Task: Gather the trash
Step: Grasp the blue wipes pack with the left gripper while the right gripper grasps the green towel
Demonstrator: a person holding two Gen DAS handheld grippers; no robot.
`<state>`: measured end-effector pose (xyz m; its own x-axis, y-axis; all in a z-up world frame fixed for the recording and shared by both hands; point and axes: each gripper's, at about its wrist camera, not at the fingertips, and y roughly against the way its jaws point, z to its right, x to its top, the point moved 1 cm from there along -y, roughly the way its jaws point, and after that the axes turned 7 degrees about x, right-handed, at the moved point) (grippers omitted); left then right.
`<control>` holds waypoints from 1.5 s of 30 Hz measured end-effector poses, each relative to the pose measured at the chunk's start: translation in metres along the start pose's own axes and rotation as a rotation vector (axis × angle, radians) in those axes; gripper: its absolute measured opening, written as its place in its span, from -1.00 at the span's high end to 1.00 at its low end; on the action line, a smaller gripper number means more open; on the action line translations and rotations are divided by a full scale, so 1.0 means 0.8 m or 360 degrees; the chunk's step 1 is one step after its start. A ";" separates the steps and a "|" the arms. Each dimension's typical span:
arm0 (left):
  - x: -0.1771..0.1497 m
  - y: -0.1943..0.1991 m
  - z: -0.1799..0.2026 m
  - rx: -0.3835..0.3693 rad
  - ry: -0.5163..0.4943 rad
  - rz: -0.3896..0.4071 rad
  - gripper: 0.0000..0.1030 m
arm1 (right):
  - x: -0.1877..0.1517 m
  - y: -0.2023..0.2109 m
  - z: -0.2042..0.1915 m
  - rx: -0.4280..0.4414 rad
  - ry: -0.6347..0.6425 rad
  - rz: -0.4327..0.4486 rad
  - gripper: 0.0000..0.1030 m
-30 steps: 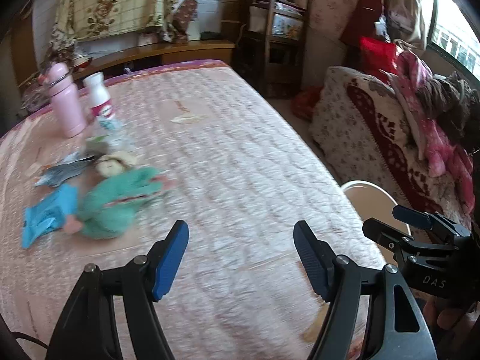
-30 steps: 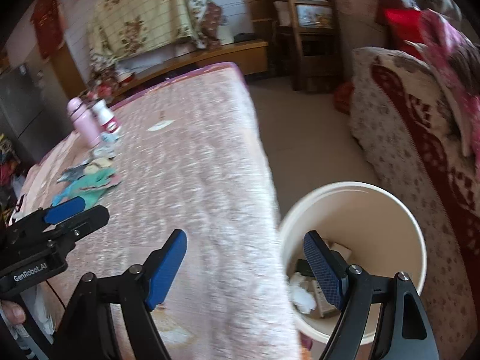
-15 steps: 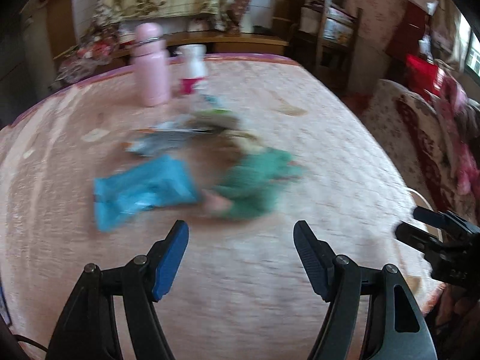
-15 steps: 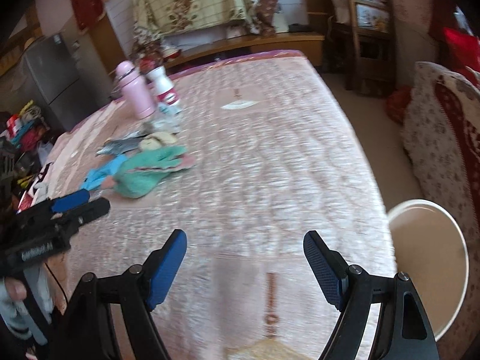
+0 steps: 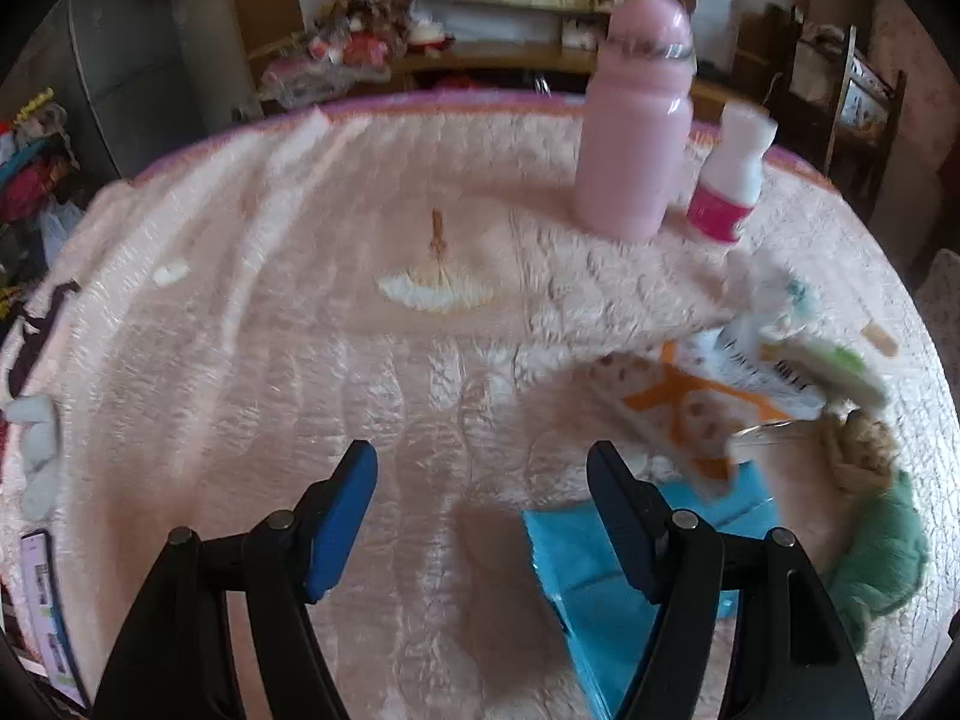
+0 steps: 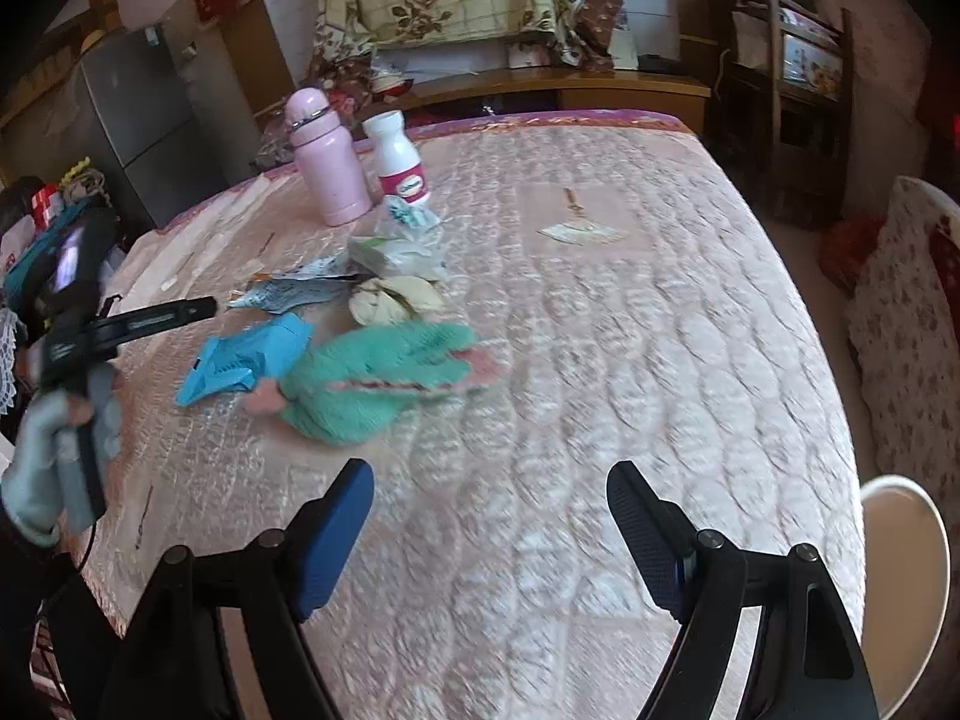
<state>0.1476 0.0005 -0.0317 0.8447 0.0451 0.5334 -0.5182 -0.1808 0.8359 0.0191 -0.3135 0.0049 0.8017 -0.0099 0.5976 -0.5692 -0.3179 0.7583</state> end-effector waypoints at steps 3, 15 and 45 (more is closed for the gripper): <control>-0.018 -0.007 0.003 -0.0146 -0.0033 -0.0079 -0.41 | 0.005 -0.011 -0.010 0.0017 0.0014 -0.0012 -0.61; -0.079 0.079 0.031 -0.0584 -0.0217 -0.0071 -0.55 | 0.011 -0.028 0.004 0.0060 -0.0110 -0.0030 -0.61; -0.106 0.087 0.033 -0.0285 -0.0098 -0.0017 -0.08 | 0.040 -0.122 -0.058 0.0287 -0.0276 -0.0090 -0.45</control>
<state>0.0436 -0.0417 -0.0225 0.8541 -0.0153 0.5199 -0.5200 -0.0027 0.8542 0.0918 -0.2387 -0.0382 0.8597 -0.1449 0.4899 -0.4930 -0.4864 0.7213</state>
